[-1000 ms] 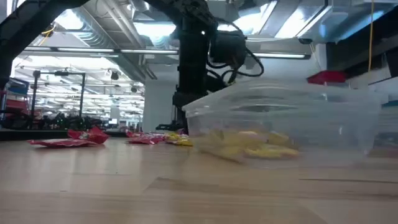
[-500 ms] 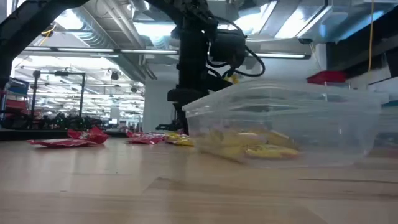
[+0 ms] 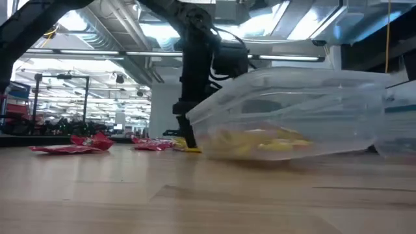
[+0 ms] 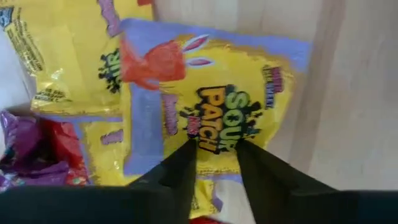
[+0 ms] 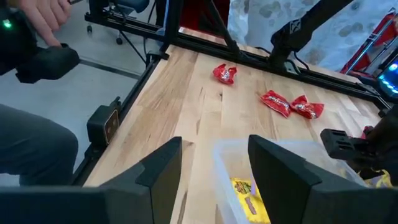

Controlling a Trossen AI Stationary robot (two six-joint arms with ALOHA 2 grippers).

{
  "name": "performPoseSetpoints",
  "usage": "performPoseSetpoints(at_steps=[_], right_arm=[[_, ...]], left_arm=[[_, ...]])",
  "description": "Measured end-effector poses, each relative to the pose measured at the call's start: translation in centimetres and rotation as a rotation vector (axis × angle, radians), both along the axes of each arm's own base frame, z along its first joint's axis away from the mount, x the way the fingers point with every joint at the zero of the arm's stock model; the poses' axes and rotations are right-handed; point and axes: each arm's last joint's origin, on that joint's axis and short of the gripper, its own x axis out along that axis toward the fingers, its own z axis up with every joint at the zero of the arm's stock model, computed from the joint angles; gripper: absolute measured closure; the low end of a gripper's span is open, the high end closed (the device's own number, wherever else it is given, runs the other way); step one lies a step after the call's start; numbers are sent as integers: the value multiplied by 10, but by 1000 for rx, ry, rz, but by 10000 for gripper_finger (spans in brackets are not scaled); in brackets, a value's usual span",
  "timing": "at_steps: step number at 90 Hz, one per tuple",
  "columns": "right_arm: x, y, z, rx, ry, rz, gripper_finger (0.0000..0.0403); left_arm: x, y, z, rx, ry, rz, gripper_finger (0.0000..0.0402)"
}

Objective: Sort candy
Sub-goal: Put the yellow candy into the rectangular transparent food container

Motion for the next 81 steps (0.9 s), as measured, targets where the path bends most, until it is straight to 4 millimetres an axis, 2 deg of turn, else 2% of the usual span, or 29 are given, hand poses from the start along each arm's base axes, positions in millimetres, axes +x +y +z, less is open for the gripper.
performPoseSetpoints(at_steps=[11,30,49,57,68,81], right_arm=[[0,0,0,0,0,0,231],[0,0,0,-1,0,0,231],[0,0,0,-2,1,0,231],[0,0,0,-1,0,1,231],[0,0,0,1,-1,0,231],[0,0,0,7,0,0,231]], left_arm=[[3,-4,0,-7,-28,-6,389],[5,-10,8,54,-1,26,401],[11,-20,41,131,-6,5,401],[11,-22,48,125,-40,14,401],[9,-18,46,93,-17,-20,393],[3,-11,29,48,40,-112,348]])
